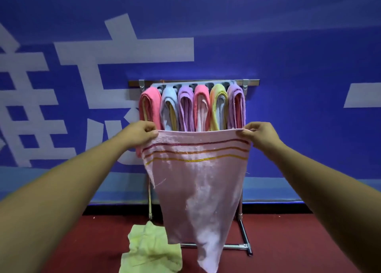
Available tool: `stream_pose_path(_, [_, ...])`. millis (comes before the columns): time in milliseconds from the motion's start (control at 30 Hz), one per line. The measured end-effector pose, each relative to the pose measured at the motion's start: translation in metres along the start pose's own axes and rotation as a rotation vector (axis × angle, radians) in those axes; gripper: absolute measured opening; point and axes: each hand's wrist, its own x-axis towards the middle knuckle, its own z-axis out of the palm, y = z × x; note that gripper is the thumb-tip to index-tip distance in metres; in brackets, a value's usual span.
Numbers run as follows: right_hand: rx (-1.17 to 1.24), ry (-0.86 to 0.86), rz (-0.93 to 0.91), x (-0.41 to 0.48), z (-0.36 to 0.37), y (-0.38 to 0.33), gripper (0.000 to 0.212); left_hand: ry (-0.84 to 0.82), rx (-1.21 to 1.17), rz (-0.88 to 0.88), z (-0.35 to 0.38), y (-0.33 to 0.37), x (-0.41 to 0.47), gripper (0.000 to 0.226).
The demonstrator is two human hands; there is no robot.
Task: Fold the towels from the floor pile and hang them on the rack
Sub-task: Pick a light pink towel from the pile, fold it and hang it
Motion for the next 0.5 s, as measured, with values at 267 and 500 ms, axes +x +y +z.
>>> stream_pose_path(267, [-0.075, 0.055, 0.133, 0.005, 0.014, -0.006, 0.014, -0.069, 0.142, 0.070, -0.009, 0.014, -0.012, 0.002])
stream_pose_path(500, [0.072, 0.028, 0.050, -0.008, 0.026, -0.026, 0.014, -0.211, -0.614, 0.020, -0.020, 0.031, -0.032, 0.023])
